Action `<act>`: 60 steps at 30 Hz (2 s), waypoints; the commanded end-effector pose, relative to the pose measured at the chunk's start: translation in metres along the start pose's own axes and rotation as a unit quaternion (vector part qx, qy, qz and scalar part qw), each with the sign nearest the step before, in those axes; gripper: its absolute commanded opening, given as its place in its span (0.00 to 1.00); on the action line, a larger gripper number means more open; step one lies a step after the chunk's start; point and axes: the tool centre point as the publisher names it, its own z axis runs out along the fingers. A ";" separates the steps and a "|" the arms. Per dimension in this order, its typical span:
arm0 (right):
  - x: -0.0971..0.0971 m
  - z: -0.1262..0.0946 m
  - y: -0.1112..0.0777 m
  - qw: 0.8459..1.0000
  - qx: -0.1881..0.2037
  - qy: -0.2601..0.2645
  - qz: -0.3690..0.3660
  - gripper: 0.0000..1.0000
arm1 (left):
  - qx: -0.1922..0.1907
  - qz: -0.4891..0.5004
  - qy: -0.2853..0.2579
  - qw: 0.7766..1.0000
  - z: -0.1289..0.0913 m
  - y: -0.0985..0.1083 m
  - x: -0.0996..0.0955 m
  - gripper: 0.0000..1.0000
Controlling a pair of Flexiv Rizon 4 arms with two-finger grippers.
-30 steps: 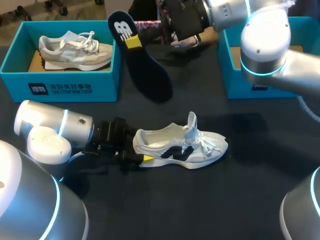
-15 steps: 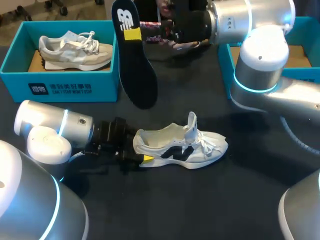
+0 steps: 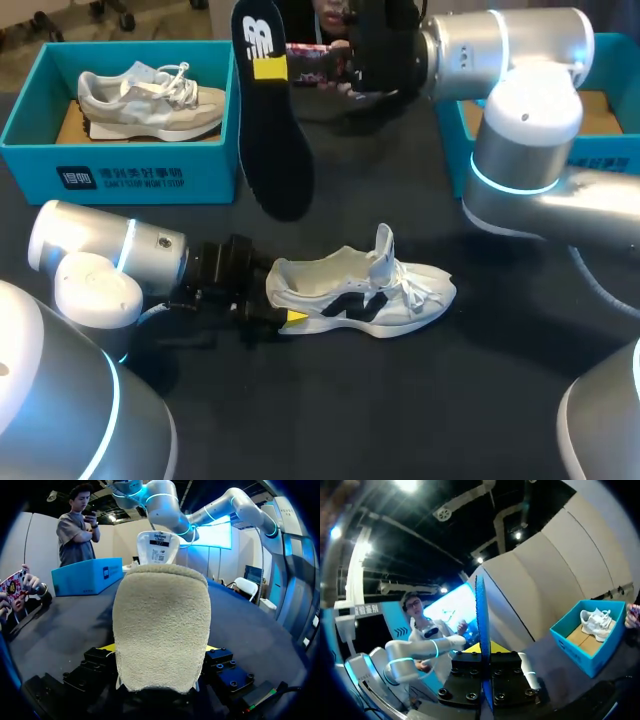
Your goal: Take the shoe out of the shoebox, open the shoe tongue, remove and reinsert the insole, then place the shoe into the shoebox
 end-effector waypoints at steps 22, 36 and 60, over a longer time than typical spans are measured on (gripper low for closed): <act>0.107 -0.056 -0.001 0.990 0.010 -0.102 0.096 0.00 | -0.002 0.000 0.000 1.000 0.002 0.003 0.000 0.00; 0.148 -0.046 -0.030 0.986 0.002 -0.125 0.114 0.00 | -0.002 0.000 0.000 1.000 0.002 0.003 0.000 0.00; 0.161 -0.066 -0.039 0.981 -0.012 -0.153 0.121 0.00 | -0.002 0.000 0.000 1.000 0.002 0.003 0.000 0.00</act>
